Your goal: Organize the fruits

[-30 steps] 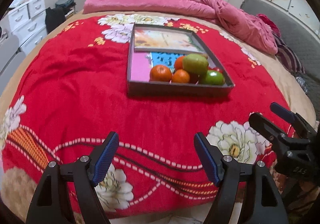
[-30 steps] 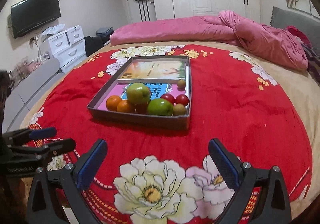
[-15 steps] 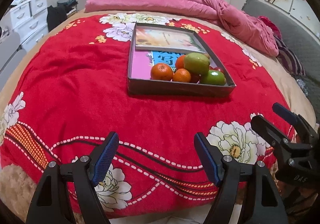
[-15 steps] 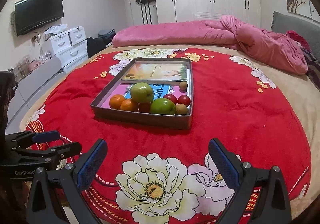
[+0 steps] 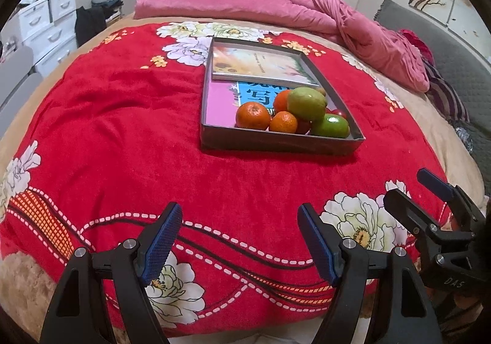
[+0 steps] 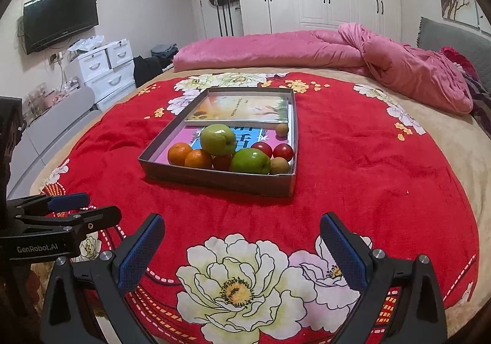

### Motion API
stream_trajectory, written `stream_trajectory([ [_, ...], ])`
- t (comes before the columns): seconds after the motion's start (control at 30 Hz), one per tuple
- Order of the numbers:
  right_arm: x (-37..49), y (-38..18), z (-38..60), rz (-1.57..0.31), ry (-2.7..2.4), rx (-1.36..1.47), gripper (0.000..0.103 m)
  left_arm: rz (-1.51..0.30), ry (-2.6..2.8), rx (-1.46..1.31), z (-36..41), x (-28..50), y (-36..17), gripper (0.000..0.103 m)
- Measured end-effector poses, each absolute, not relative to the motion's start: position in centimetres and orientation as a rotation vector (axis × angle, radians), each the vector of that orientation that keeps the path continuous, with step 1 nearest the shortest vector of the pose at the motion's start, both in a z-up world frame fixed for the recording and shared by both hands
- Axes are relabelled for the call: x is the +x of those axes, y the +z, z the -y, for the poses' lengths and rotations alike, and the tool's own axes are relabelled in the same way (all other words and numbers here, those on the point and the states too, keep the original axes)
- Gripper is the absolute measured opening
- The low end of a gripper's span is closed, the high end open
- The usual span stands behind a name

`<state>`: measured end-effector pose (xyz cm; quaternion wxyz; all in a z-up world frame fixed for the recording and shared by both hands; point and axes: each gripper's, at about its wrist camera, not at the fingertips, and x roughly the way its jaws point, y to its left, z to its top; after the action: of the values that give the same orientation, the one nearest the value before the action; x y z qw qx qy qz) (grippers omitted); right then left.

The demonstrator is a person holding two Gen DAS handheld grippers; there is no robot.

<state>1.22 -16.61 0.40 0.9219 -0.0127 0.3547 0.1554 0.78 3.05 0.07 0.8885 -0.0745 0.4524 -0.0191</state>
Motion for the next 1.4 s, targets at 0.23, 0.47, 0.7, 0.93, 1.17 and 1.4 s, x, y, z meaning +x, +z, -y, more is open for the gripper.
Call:
stream_trajectory([
  [0.23,1.27,0.42,16.66,-0.731,0.318,-0.019,0.102,-0.938,-0.048,-0.149,-2.92,0.75,0.32,0.079],
  [0.47,1.20,0.28,16.60,-0.731,0.320,-0.023,0.102,-0.925,-0.044,-0.140,-2.95,0.75,0.72,0.079],
  [0.7,1.22,0.26,16.59,-0.732,0.319,-0.021,0.102,-0.922,-0.034,-0.141,-3.20,0.85,0.80,0.079],
  [0.93,1.24,0.20,16.57,-0.735,0.320,-0.022,0.102,-0.928,-0.033,-0.138,-3.16,0.92,0.67,0.079],
  [1.17,1.36,0.13,16.64,-0.737,0.319,-0.018,0.102,-0.930,-0.026,-0.137,-3.20,0.99,0.60,0.079],
  [1.4,1.38,0.21,16.74,-0.735,0.319,-0.018,0.102,-0.927,-0.023,-0.132,-3.16,1.02,0.60,0.079],
])
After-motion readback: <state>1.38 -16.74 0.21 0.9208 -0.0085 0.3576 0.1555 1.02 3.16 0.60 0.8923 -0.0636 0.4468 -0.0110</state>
